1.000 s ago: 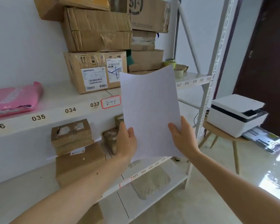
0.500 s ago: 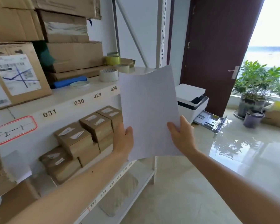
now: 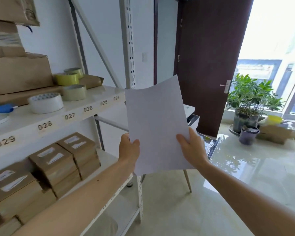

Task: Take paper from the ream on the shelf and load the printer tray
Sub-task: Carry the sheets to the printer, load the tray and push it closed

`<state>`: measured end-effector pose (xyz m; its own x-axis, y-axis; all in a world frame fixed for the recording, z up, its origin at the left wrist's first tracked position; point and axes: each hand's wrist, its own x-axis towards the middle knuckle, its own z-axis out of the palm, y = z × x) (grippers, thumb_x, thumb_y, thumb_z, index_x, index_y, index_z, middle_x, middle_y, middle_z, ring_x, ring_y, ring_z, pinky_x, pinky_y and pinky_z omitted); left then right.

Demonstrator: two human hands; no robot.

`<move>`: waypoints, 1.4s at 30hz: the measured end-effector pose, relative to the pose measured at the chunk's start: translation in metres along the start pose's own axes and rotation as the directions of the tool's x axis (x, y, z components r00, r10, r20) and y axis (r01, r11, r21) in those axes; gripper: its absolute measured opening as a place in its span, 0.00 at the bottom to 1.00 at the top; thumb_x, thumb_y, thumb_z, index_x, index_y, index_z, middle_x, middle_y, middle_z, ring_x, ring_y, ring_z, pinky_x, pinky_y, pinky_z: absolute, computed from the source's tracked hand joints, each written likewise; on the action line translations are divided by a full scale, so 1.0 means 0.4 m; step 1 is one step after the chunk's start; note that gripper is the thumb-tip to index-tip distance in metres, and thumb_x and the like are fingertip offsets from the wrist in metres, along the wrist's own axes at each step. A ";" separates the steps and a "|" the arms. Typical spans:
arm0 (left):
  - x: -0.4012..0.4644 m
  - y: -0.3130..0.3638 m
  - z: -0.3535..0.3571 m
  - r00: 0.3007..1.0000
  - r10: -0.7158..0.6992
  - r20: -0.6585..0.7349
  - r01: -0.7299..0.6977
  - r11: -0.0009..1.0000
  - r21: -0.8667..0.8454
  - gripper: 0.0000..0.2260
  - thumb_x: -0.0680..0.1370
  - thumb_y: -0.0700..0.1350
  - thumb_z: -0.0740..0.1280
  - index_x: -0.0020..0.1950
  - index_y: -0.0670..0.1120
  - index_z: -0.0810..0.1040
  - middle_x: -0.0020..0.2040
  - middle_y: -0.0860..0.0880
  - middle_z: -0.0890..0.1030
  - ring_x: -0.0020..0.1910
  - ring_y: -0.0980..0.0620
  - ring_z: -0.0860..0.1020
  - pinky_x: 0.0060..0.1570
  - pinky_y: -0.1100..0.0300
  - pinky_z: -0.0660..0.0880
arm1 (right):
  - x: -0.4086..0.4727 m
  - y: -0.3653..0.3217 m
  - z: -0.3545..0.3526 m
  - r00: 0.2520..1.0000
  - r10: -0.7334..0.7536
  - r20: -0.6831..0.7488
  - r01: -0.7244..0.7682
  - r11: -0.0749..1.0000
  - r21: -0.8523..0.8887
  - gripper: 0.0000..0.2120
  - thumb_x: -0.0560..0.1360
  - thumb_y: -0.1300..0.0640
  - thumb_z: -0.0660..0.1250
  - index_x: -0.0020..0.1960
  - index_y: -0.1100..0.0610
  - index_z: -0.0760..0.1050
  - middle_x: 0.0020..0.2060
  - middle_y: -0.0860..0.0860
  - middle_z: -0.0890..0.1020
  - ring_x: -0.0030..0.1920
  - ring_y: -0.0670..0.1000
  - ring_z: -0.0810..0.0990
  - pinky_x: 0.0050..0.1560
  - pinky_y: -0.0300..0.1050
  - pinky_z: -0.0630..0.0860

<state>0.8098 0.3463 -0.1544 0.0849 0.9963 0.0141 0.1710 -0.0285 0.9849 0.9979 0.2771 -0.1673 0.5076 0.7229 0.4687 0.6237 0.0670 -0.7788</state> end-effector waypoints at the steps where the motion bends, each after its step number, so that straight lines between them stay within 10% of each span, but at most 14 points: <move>1: 0.022 0.006 0.030 1.000 -0.013 0.006 0.013 1.000 0.008 0.09 0.78 0.36 0.57 0.56 0.38 0.72 0.48 0.40 0.78 0.43 0.44 0.77 0.35 0.59 0.71 | 0.029 0.022 -0.006 1.000 0.003 -0.002 -0.003 1.000 0.004 0.04 0.76 0.58 0.63 0.48 0.51 0.72 0.34 0.39 0.76 0.37 0.29 0.75 0.25 0.29 0.68; 5: 0.104 0.021 0.131 0.999 -0.045 0.010 0.045 0.999 0.008 0.06 0.78 0.36 0.57 0.51 0.39 0.73 0.41 0.43 0.76 0.36 0.48 0.74 0.32 0.61 0.69 | 0.124 0.110 -0.009 1.000 0.027 -0.007 -0.027 1.000 0.006 0.01 0.76 0.60 0.63 0.46 0.56 0.71 0.34 0.41 0.75 0.36 0.28 0.74 0.29 0.23 0.67; 20: 0.523 0.052 0.514 0.997 -0.014 0.069 0.012 0.999 0.030 0.14 0.76 0.35 0.56 0.58 0.44 0.75 0.51 0.45 0.81 0.47 0.42 0.80 0.49 0.46 0.80 | 0.578 0.382 -0.003 0.995 0.102 -0.005 -0.102 0.994 -0.037 0.05 0.75 0.57 0.63 0.51 0.56 0.70 0.42 0.53 0.80 0.42 0.54 0.78 0.39 0.51 0.76; 25: 0.645 0.062 0.634 0.996 -0.055 0.071 0.047 0.993 0.109 0.09 0.74 0.39 0.59 0.47 0.47 0.78 0.45 0.45 0.82 0.43 0.43 0.82 0.45 0.47 0.81 | 0.703 0.490 -0.016 0.991 0.136 -0.017 -0.137 0.989 -0.050 0.04 0.75 0.57 0.63 0.48 0.55 0.68 0.40 0.53 0.79 0.40 0.56 0.77 0.36 0.49 0.73; 42: 0.880 0.069 1.091 0.981 -0.103 -0.163 0.088 0.992 -0.095 0.12 0.76 0.38 0.67 0.58 0.42 0.75 0.52 0.45 0.81 0.47 0.46 0.80 0.42 0.56 0.77 | 1.147 0.828 -0.083 0.971 0.123 0.207 -0.139 0.988 0.067 0.03 0.74 0.54 0.60 0.45 0.48 0.65 0.35 0.48 0.79 0.34 0.50 0.77 0.30 0.44 0.71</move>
<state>1.2729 0.6609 -0.1978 -0.0943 0.9938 -0.0589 0.0837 0.0669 0.9942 1.4572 0.6079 -0.1964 0.4461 0.8523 0.2730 0.5057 0.0117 -0.8627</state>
